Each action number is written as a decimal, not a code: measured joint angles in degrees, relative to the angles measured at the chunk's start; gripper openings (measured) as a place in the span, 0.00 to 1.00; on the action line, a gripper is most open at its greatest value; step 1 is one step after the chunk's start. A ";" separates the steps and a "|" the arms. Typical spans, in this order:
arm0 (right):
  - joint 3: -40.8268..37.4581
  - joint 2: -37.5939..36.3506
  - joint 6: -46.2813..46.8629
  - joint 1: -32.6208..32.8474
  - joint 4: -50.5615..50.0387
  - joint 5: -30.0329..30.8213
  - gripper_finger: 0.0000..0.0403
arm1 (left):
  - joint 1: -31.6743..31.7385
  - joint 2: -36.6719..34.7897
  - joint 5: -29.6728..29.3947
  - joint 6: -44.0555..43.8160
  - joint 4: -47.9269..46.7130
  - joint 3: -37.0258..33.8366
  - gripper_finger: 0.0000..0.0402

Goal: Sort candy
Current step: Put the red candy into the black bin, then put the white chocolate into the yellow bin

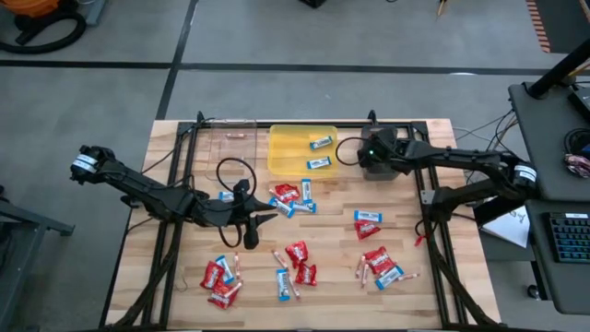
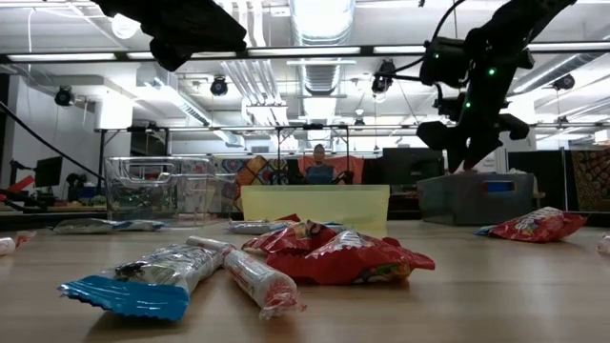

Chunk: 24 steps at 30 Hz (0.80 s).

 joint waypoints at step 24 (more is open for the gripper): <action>10.49 -3.19 -6.06 19.07 1.10 -13.35 0.41 | -4.91 -1.90 12.23 -22.43 -16.48 0.00 0.19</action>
